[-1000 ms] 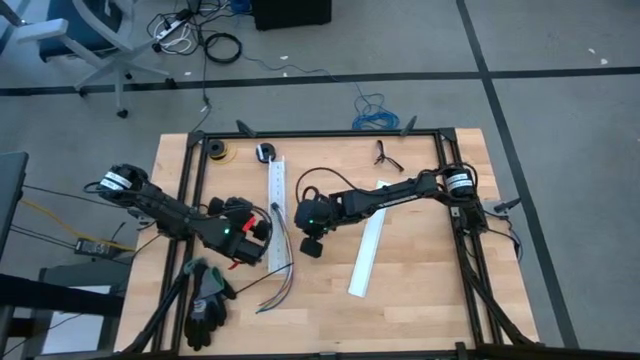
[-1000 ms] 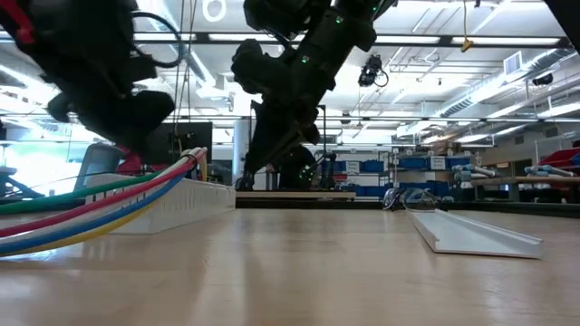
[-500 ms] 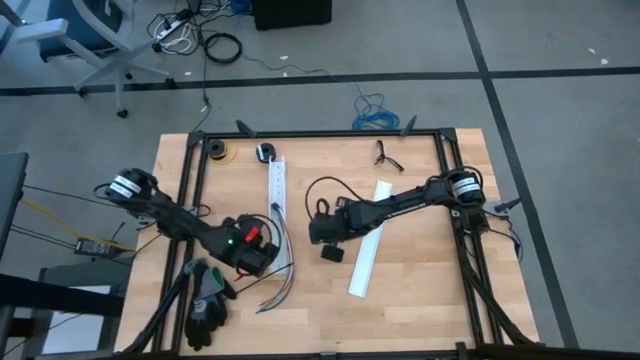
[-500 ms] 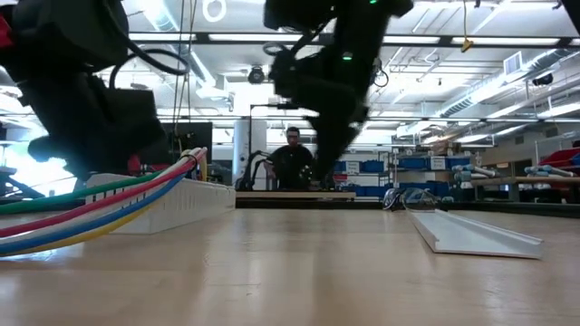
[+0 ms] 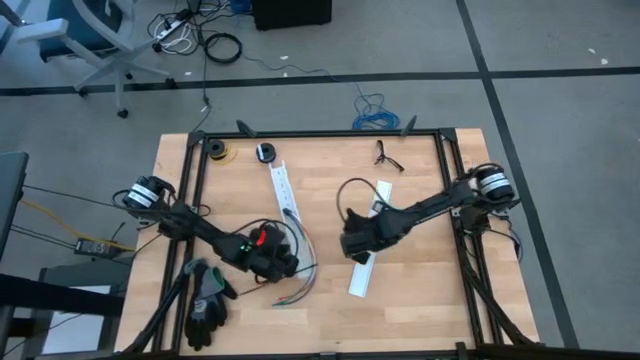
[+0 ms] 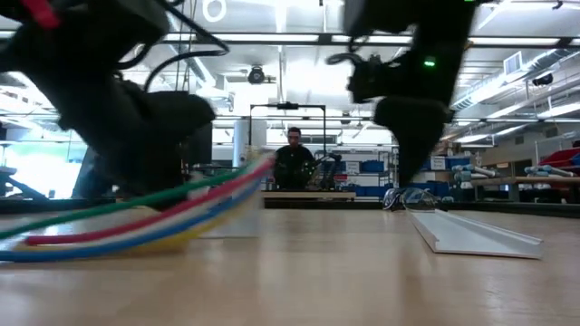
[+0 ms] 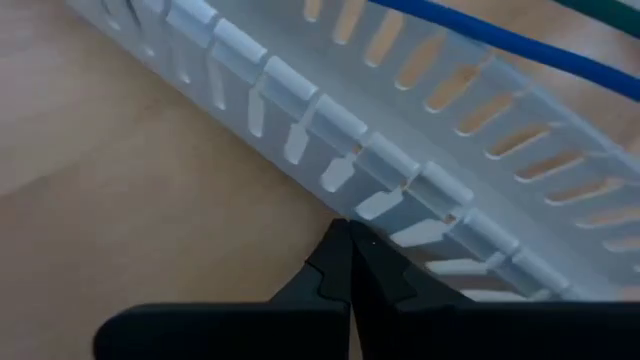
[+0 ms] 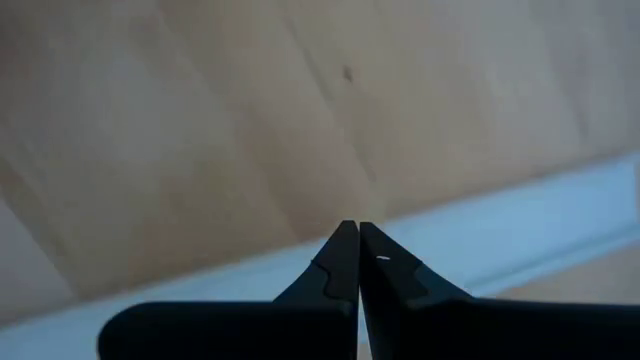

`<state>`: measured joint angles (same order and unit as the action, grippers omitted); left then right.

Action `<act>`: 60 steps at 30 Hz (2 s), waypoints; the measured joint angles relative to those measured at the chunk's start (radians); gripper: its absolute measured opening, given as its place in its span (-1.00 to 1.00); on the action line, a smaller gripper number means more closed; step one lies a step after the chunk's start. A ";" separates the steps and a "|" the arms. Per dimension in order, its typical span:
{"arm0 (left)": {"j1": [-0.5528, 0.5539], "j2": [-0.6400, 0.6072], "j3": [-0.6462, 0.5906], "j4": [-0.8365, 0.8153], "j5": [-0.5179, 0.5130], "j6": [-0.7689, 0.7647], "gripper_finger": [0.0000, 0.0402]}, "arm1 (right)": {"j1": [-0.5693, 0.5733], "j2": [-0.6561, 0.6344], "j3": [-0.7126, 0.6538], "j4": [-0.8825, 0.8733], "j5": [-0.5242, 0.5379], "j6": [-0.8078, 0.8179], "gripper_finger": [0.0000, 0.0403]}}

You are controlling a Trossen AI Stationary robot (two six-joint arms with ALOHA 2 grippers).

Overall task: Ziptie cables
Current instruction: Put the ziptied cables into the cable duct

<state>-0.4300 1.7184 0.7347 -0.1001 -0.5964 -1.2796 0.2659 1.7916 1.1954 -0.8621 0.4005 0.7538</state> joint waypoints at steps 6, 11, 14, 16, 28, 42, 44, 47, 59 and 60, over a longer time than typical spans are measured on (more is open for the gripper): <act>0.051 0.064 0.035 0.252 0.035 0.111 -0.97 | 0.074 -0.172 -0.235 0.143 0.000 0.210 -1.00; 0.064 0.117 0.101 0.362 0.087 0.183 -0.97 | 0.148 -0.270 -0.344 0.198 -0.001 0.348 -1.00; 0.058 0.131 0.154 0.333 0.088 0.275 -0.97 | 0.189 -0.294 -0.383 0.214 0.000 0.395 -1.00; 0.055 0.128 0.188 0.265 0.052 0.331 -0.97 | 0.217 -0.296 -0.404 0.233 0.013 0.421 -1.00; 0.136 0.038 0.474 -0.380 0.005 0.858 -0.97 | 0.310 -0.290 -0.530 0.407 0.056 0.532 -1.00; 0.402 0.040 0.490 -0.456 0.373 1.519 -0.98 | 0.310 -0.289 -0.633 0.603 0.194 0.485 -1.00; 0.430 0.040 0.490 -0.456 0.413 1.620 -0.97 | 0.303 -0.289 -0.638 0.604 0.194 0.488 -1.00; 0.469 0.040 0.496 -0.458 0.430 1.711 -0.97 | 0.288 -0.289 -0.642 0.605 0.194 0.500 -1.00; 0.488 0.040 0.545 -0.460 0.429 2.225 -0.97 | 0.247 -0.289 -0.644 0.636 0.188 0.510 -1.00; 0.488 0.040 0.545 -0.459 0.410 2.233 -0.97 | 0.246 -0.289 -0.644 0.643 0.188 0.510 -1.00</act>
<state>0.0578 1.7580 1.2793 -0.5592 -0.1859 0.9534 0.5121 1.5028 0.5514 -0.2187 0.5884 1.2642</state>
